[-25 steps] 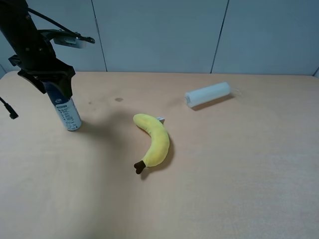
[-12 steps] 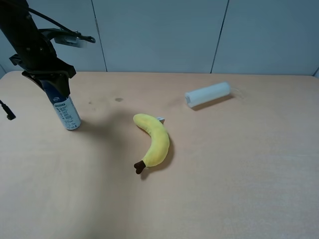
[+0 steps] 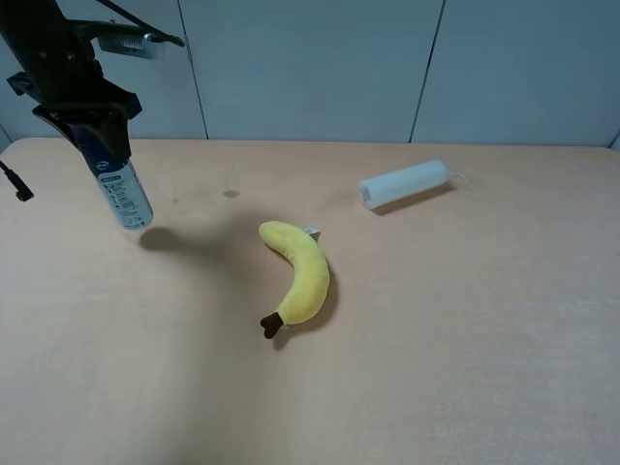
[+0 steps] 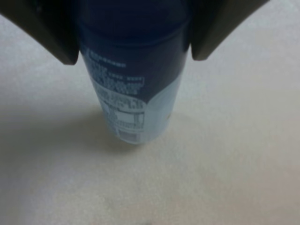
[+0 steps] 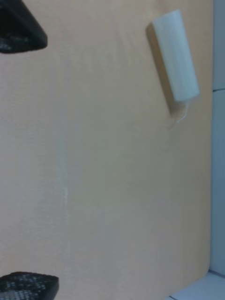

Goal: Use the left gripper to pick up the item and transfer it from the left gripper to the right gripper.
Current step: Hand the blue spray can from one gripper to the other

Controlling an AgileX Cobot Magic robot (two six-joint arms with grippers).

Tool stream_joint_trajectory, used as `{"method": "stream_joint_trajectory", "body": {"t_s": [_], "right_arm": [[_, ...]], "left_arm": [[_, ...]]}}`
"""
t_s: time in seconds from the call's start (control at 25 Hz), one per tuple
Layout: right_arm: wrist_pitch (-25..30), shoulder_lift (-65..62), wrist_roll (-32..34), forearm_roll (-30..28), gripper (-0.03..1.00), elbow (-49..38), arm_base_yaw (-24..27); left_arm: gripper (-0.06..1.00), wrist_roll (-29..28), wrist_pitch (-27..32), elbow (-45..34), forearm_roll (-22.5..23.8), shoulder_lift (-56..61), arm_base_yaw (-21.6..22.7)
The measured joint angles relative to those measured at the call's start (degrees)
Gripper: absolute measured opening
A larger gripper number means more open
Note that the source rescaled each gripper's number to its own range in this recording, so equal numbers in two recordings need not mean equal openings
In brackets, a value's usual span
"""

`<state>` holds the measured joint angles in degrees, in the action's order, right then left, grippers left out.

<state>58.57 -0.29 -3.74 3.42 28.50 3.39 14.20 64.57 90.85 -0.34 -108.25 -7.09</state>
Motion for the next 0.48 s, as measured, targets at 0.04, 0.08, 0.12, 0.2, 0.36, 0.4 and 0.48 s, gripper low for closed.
{"method": "stream_joint_trajectory", "body": {"t_s": [0.04, 0.08, 0.12, 0.2, 0.36, 0.4, 0.48], "right_arm": [[0.0, 0.0, 0.0, 0.0, 1.0, 0.0, 0.0], [0.0, 0.0, 0.0, 0.0, 1.0, 0.0, 0.0], [0.0, 0.0, 0.0, 0.0, 1.0, 0.0, 0.0], [0.0, 0.0, 0.0, 0.0, 1.0, 0.0, 0.0], [0.0, 0.0, 0.0, 0.0, 1.0, 0.0, 0.0], [0.0, 0.0, 0.0, 0.0, 1.0, 0.0, 0.0], [0.0, 0.0, 0.0, 0.0, 1.0, 0.0, 0.0]], "left_arm": [[0.01, -0.1, 0.7, 0.9, -0.1, 0.0, 0.0], [0.01, -0.4, 1.3, 1.7, -0.4, 0.0, 0.0], [0.01, -0.4, 1.8, 2.3, -0.9, 0.0, 0.0], [0.01, -0.4, 2.4, 3.5, -2.1, 0.0, 0.0], [0.01, -0.5, 2.4, 4.0, -4.9, 0.3, 0.0], [0.01, -0.5, 2.4, 4.0, -5.5, 0.5, 0.0], [0.01, -0.5, 2.5, 4.0, -6.7, 1.2, 0.0]]}}
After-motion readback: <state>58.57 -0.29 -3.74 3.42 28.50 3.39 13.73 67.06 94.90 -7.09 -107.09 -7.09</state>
